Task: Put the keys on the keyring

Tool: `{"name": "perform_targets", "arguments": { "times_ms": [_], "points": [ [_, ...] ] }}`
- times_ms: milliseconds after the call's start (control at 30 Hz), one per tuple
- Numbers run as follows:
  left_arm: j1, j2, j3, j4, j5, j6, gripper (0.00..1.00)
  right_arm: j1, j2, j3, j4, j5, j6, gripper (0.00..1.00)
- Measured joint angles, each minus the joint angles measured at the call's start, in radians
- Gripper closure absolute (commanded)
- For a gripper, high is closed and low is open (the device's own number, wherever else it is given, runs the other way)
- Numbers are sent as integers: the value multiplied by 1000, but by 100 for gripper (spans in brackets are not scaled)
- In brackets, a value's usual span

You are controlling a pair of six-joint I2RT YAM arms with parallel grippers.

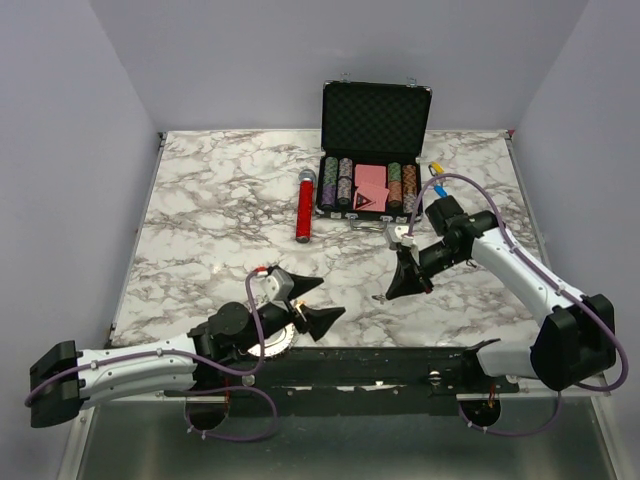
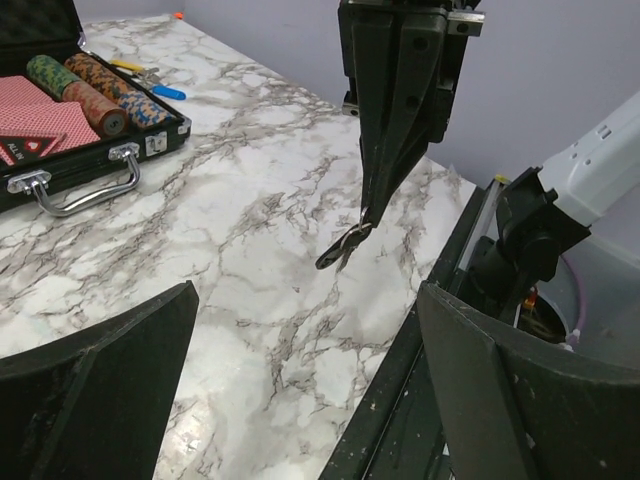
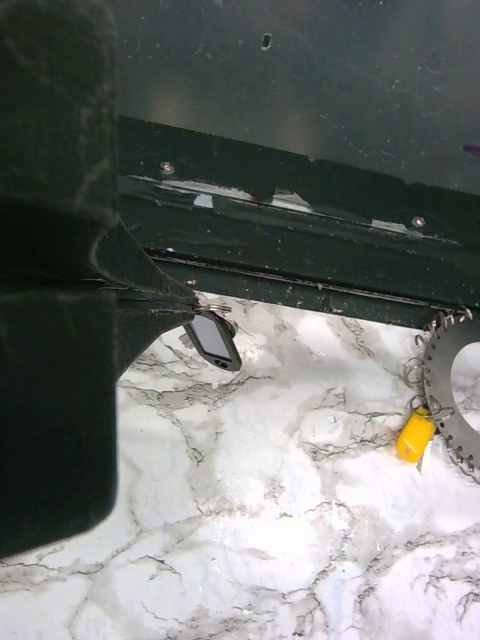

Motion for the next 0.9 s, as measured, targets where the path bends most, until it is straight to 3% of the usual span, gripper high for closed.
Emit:
{"name": "perform_targets", "arguments": {
  "times_ms": [200, 500, 767, 900],
  "points": [
    [2, -3, 0, -30, 58, 47, 2, 0, 13, 15, -40, 29, -13, 99],
    [2, 262, 126, -19, 190, 134, 28, 29, 21, 54, -56, 72, 6, 99],
    [2, 433, 245, 13, 216, 176, 48, 50, 21, 54, -55, 100, 38, 99],
    [2, 489, 275, 17, 229, 207, 49, 53, 21, 54, -55, 102, 43, 99]
  ]
}}
